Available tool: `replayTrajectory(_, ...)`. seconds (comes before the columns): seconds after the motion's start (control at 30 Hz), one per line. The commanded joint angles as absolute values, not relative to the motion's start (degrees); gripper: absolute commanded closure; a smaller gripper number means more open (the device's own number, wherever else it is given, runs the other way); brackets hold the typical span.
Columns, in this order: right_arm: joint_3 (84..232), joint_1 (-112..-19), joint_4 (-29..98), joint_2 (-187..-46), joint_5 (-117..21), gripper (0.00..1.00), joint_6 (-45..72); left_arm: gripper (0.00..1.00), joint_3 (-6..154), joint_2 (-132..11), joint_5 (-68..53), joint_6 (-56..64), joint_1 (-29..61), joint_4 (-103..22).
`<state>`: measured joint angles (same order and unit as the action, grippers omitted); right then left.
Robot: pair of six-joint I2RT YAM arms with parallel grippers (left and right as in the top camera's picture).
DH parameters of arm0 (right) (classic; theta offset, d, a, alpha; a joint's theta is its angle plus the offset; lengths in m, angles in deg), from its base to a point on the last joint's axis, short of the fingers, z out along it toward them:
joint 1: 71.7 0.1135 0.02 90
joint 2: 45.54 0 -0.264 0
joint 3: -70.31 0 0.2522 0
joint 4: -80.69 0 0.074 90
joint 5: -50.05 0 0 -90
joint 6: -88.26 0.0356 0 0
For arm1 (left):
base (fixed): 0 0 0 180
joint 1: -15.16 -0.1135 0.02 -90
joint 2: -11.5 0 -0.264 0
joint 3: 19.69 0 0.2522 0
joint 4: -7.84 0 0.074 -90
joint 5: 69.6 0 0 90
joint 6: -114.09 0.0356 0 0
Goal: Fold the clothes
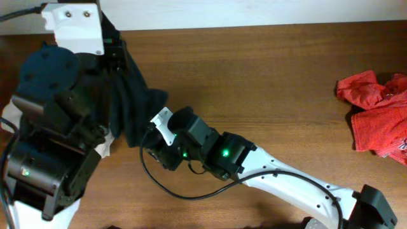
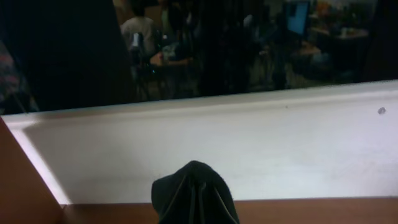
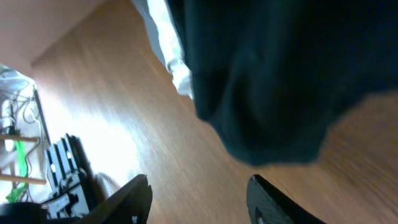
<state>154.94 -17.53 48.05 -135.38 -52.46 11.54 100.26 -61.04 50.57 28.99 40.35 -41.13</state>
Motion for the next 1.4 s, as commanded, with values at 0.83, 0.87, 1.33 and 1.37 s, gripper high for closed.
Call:
replayTrajectory(0.83, 154.72, -13.26, 60.38, -140.74, -38.67, 0.50, 18.27, 1.00, 103.02, -64.05, 77.11, 38.83, 59.61, -30.24)
replayTrajectory(0.87, 154.72, -13.26, 60.53, -141.24, -37.88, 0.50, 18.84, 1.00, 103.04, -64.05, 77.59, 39.05, 60.18, -30.15)
replayTrajectory(1.33, 154.74, -14.36, 58.22, -143.10, -28.29, 0.46, 19.98, 1.00, 103.06, -64.05, 83.10, 42.26, 61.51, -29.87)
replayTrajectory(1.37, 154.74, -14.34, 58.19, -143.08, -28.31, 0.46, 20.00, 1.00, 103.06, -64.05, 83.32, 42.48, 61.51, -29.89)
